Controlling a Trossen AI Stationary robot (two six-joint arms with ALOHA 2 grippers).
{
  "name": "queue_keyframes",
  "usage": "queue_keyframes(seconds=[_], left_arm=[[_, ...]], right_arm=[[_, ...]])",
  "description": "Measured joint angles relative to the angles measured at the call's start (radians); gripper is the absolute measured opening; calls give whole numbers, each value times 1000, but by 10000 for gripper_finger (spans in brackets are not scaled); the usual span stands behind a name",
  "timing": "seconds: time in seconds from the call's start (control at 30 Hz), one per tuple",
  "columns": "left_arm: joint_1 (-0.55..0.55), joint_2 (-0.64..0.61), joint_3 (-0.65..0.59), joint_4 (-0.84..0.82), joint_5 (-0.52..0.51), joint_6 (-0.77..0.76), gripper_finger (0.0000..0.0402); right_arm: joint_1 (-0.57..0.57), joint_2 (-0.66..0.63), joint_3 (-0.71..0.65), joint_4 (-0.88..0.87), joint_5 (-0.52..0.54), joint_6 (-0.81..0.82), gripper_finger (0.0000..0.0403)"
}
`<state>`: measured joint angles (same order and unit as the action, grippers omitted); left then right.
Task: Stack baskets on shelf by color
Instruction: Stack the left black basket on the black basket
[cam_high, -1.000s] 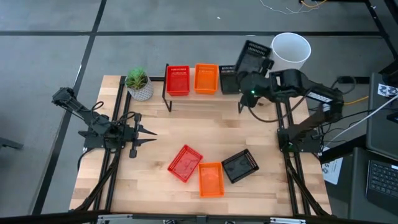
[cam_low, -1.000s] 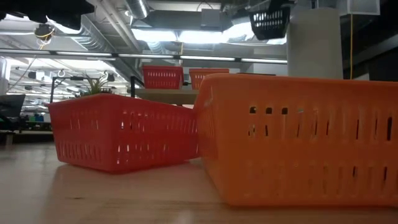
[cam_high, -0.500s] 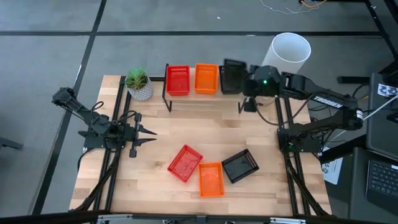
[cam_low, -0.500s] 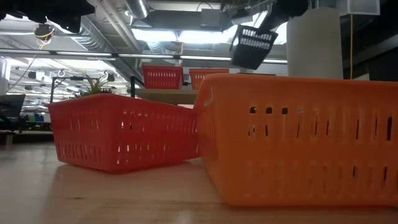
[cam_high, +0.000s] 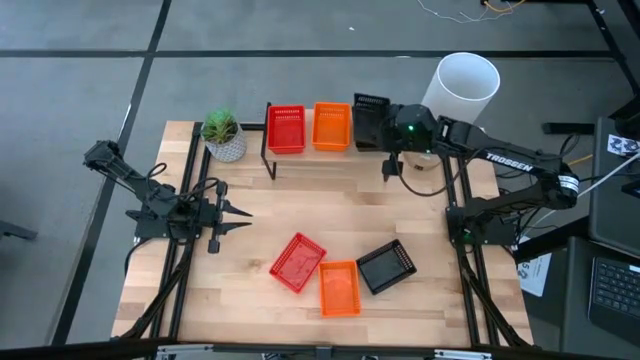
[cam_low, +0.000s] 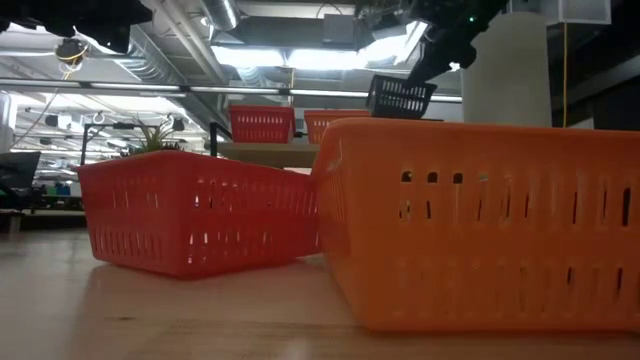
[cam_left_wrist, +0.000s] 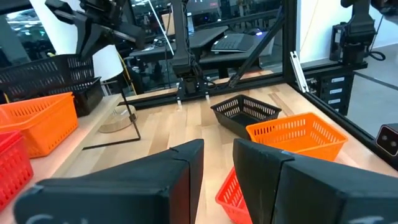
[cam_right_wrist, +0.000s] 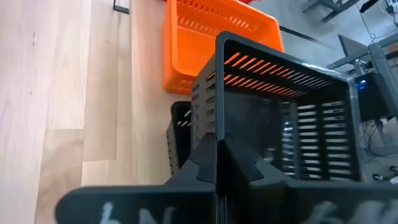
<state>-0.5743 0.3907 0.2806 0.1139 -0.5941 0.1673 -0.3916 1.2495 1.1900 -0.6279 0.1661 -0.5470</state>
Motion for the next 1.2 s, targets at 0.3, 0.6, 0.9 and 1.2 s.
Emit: queue_keyframes(seconds=[0.3,0.6,0.9,1.2], left_arm=[[0,0,0,0,0,0,80],[0,0,0,0,0,0,80],[0,0,0,0,0,-1,80],[0,0,0,0,0,-1,80]], right_arm=[[-28,21,0,-36,-2,-39,2],[-39,41,0,-39,-2,4,3],[-38,41,0,-59,57,34,34],[-38,41,0,-78,63,27,81]])
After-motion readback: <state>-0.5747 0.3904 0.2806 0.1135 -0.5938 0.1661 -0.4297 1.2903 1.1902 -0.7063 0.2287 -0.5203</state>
